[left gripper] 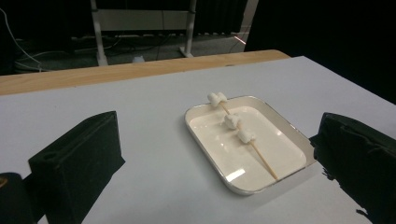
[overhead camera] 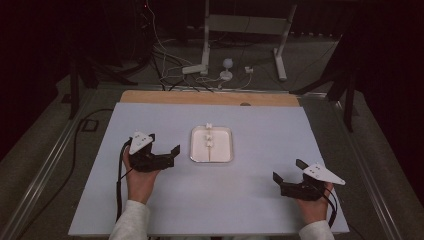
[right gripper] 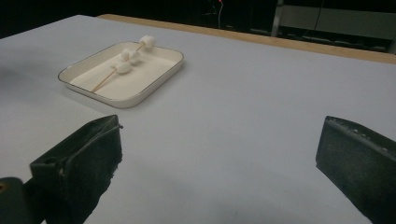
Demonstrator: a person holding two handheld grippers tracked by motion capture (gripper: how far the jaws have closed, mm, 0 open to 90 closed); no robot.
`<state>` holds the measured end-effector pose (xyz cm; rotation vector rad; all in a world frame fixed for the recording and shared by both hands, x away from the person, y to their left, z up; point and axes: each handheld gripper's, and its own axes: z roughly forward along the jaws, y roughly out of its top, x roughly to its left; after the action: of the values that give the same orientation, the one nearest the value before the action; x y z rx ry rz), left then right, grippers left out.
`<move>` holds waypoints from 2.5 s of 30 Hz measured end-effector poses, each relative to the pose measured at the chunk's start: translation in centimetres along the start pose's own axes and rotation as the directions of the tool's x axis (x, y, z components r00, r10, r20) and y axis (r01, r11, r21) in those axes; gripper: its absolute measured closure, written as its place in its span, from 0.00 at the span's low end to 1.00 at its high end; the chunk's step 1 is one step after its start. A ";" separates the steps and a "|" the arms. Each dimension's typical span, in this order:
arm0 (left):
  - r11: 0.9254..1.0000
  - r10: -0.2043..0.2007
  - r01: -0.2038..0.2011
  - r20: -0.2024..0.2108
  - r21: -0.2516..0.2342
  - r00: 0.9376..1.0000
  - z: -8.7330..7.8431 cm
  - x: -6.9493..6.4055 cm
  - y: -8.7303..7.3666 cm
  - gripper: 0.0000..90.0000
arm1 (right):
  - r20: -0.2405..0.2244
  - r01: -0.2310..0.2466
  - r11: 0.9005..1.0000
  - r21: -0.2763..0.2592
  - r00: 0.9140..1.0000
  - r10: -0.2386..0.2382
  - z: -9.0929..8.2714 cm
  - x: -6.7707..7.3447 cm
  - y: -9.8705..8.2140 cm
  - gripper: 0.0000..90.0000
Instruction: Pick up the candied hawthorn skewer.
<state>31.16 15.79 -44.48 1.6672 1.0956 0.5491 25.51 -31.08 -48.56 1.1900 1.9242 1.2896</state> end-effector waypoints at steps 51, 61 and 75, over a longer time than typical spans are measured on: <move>0.989 -0.003 -0.001 0.032 0.147 0.999 10.3 -2.9 -2.1 0.03 | -0.005 0.009 1.000 0.005 1.000 -0.009 0.2 0.0 -0.1 0.00; 0.983 -0.014 0.007 0.036 0.182 0.999 11.5 -3.4 -3.0 0.03 | -0.006 0.011 1.000 0.006 1.000 -0.011 0.2 0.0 -0.1 0.00; 0.953 0.025 -0.035 0.039 0.300 0.999 13.2 -5.3 -3.6 0.19 | -0.006 0.012 1.000 0.008 1.000 -0.012 0.2 0.0 -0.1 0.00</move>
<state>37.52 4.84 -51.91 1.9515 1.1741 0.3834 25.62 -30.97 -48.75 1.1777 1.9396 1.2824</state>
